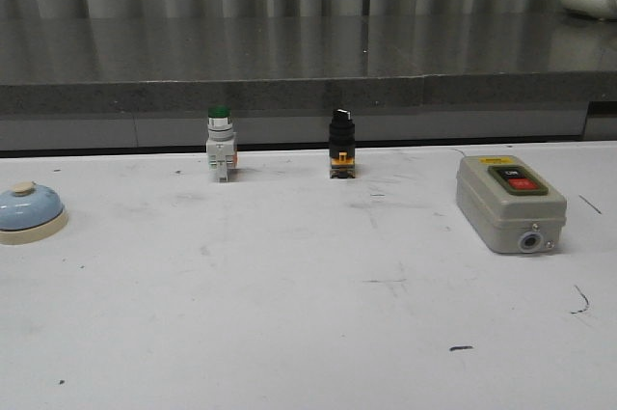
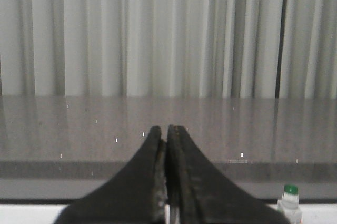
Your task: Place and press bell with both arms
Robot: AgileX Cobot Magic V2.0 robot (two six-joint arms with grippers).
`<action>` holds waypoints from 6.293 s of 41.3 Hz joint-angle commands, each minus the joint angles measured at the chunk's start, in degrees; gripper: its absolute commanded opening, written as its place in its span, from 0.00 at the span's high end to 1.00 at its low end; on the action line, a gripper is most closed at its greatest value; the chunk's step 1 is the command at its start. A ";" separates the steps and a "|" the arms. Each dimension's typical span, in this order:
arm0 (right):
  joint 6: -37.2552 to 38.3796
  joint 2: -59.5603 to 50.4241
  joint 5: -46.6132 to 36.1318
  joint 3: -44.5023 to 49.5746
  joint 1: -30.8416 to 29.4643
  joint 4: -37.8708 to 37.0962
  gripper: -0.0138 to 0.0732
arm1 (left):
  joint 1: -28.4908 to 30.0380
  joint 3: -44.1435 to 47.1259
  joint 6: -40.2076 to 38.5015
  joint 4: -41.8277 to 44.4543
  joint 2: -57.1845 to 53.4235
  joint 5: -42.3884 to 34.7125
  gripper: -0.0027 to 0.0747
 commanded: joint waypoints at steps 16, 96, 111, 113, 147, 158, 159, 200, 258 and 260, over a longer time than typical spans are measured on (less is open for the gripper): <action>-1.37 16.86 13.15 -23.17 -0.30 -2.31 0.92 | -0.34 -26.56 -0.51 -0.36 16.38 20.03 0.99; -1.37 32.72 18.20 -23.47 -0.30 -2.31 0.27 | -7.77 -34.31 -0.51 0.48 53.75 28.80 0.22; -1.37 32.72 18.20 -23.47 -0.30 -2.31 0.27 | -7.77 -45.80 -0.41 2.46 76.75 29.94 0.14; -1.37 32.72 18.20 -23.47 -0.30 -2.31 0.27 | -7.77 -47.10 -0.41 2.46 79.20 29.94 0.14; -1.37 32.72 18.20 -23.47 -0.30 -2.31 0.27 | -7.77 -57.71 -0.41 3.63 107.76 29.29 0.16; -1.37 32.72 18.20 -23.47 -0.30 -2.31 0.27 | -7.77 -58.03 -0.41 3.52 107.76 29.29 0.44; -1.37 32.72 18.20 -23.47 -0.30 -2.31 0.27 | -7.77 -58.03 -0.41 3.44 107.76 29.29 0.46; -1.37 32.72 18.25 -23.47 -0.30 -2.31 0.27 | -36.02 -63.76 -0.41 2.64 103.24 36.05 0.48; -1.37 32.72 18.25 -23.47 -0.30 -2.31 0.27 | -39.79 -63.76 -0.41 -0.15 110.61 29.41 0.44; -1.37 32.72 18.25 -23.47 -0.30 -2.31 0.27 | -39.79 -63.76 -0.41 -0.30 110.61 29.42 0.38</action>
